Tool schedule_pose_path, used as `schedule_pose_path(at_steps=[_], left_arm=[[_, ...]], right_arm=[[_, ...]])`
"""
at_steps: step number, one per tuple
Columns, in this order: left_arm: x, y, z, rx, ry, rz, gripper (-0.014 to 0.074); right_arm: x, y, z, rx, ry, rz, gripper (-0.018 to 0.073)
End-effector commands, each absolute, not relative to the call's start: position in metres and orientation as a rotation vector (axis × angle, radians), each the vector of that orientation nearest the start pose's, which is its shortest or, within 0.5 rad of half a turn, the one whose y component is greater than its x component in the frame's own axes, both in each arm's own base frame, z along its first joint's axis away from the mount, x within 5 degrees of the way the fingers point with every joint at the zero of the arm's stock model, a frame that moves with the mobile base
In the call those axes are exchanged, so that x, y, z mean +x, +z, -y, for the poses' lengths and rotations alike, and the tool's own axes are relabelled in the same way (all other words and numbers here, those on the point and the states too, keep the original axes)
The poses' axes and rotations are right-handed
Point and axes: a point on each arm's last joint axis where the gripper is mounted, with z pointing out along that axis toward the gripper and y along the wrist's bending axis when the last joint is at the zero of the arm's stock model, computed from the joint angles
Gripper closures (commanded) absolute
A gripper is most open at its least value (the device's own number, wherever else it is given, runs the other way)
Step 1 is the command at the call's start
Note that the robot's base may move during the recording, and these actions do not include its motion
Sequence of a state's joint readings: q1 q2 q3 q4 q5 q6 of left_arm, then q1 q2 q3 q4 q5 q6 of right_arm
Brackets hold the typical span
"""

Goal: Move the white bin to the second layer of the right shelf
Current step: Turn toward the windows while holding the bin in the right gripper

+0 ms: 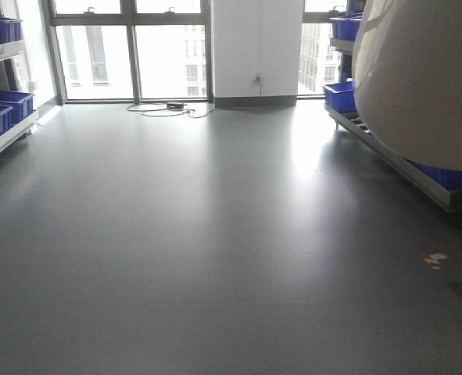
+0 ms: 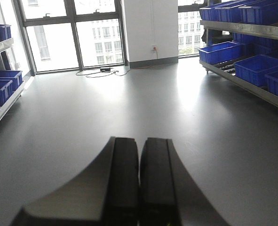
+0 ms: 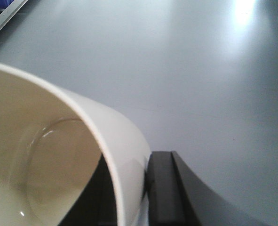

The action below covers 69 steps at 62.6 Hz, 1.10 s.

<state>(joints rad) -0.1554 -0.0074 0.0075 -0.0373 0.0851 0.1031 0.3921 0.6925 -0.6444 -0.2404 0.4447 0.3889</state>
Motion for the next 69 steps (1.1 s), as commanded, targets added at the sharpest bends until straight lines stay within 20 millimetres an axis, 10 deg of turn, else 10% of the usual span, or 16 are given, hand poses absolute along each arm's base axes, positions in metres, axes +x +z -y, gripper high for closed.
schedule_pose_path(at_steps=[1,69], left_arm=[[0.0558,0.1994,0.0088,0.17,-0.07,-1.497,0.0512],[0.0558,0.1994,0.0088,0.17,-0.07,-1.497,0.0512]], right_arm=[[0.1344,0.3495,-0.046,-0.151,0.301,-1.834,0.0506],[0.1344,0.3495,-0.046,-0.151,0.301,-1.834,0.0506]])
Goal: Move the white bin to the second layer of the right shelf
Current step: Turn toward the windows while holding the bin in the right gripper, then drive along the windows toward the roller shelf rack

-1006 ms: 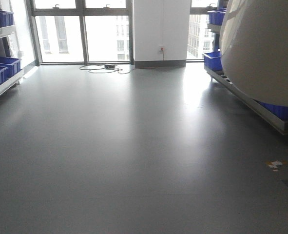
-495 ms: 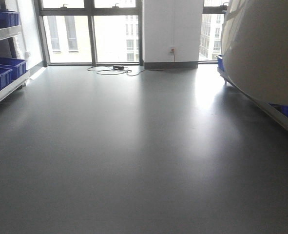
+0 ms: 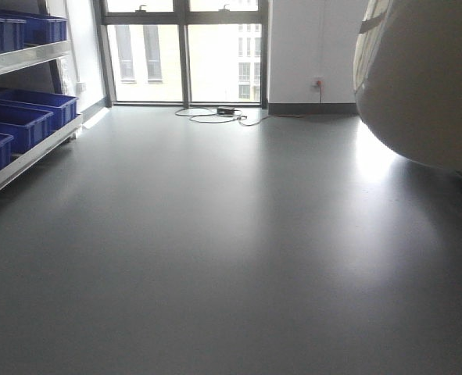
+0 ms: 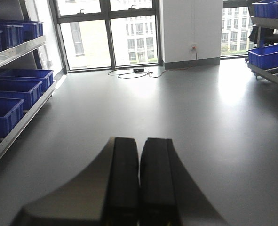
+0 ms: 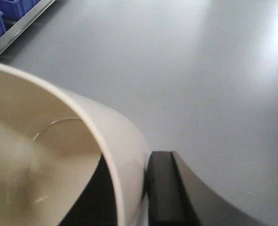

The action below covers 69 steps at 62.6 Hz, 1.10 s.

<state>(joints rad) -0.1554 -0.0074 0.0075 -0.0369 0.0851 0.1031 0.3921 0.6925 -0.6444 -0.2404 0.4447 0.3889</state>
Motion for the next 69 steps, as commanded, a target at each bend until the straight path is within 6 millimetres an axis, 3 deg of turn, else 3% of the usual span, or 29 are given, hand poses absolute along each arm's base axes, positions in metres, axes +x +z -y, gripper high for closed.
schedule_pose_path(at_steps=[1,69], left_arm=[[0.0558,0.1994,0.0088,0.17,-0.07,-1.497,0.0512],[0.0558,0.1994,0.0088,0.17,-0.07,-1.497,0.0512]], right_arm=[[0.1344,0.3495,-0.046,-0.151,0.301,-1.834,0.0506],[0.1344,0.3495,-0.046,-0.151,0.301,-1.834,0.0506]])
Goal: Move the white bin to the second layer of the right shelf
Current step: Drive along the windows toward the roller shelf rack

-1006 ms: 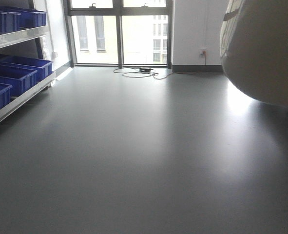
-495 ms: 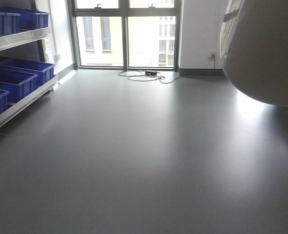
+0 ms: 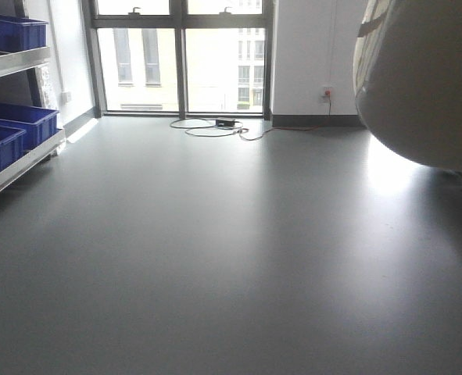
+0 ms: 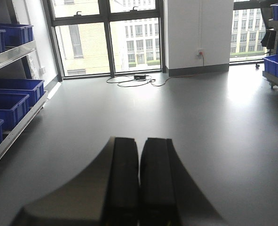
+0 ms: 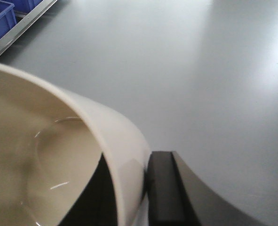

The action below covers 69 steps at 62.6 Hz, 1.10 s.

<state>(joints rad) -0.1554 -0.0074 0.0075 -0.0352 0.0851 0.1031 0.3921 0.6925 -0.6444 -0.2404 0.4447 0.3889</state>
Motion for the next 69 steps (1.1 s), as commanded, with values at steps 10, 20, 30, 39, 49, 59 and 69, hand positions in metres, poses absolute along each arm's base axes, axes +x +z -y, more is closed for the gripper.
schedule_pose_path(at_steps=[10,20,30,39,49,59,69], left_arm=[[0.0558,0.1994,0.0088,0.17,-0.07,-1.497,0.0512],[0.0558,0.1994,0.0088,0.17,-0.07,-1.497,0.0512],[0.0558,0.1994,0.0088,0.17,-0.07,-1.497,0.0512],[0.0558,0.1994,0.0088,0.17,-0.07,-1.497,0.0512],[0.0558,0.1994,0.0088,0.17,-0.07,-1.497,0.0512],[0.0558,0.1994,0.0088,0.17,-0.07,-1.497,0.0512],[0.0558,0.1994,0.0088,0.17,-0.07,-1.497,0.0512]], right_arm=[[0.1344,0.3495,-0.046,-0.151,0.301,-1.834,0.0506],[0.1344,0.3495,-0.046,-0.151,0.301,-1.834,0.0506],[0.1344,0.3495,-0.046,-0.151,0.301,-1.834,0.0506],[0.1344,0.3495,-0.046,-0.151,0.301,-1.834,0.0506],[0.1344,0.3495,-0.046,-0.151,0.301,-1.834,0.0506],[0.1344,0.3495,-0.046,-0.151,0.301,-1.834,0.0506],[0.1344,0.3495,-0.046,-0.151,0.301,-1.834,0.0506]])
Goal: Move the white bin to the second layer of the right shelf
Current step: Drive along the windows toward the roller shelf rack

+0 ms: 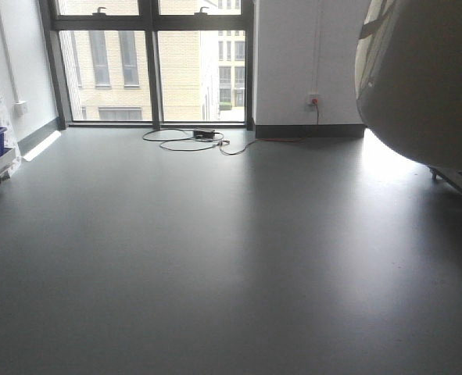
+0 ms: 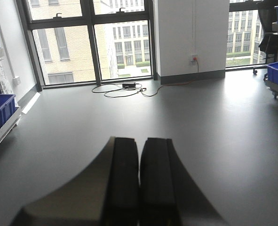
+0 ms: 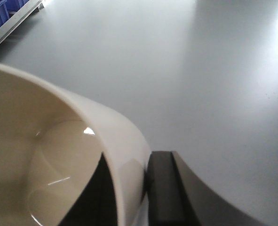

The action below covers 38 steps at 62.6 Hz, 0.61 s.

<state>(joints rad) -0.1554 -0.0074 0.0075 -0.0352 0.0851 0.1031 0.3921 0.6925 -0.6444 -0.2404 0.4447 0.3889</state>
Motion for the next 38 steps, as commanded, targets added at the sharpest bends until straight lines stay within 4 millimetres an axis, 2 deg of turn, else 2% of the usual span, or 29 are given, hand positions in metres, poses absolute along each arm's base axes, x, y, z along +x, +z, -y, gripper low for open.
schedule_pose_path(at_steps=[1,38], left_arm=[[0.0558,0.1994,0.0088,0.17,-0.07,-1.497,0.0512],[0.0558,0.1994,0.0088,0.17,-0.07,-1.497,0.0512]], right_arm=[[0.1344,0.3495,-0.046,-0.151,0.301,-1.834,0.0506],[0.1344,0.3495,-0.0461,-0.152,0.301,-1.833,0.0506]])
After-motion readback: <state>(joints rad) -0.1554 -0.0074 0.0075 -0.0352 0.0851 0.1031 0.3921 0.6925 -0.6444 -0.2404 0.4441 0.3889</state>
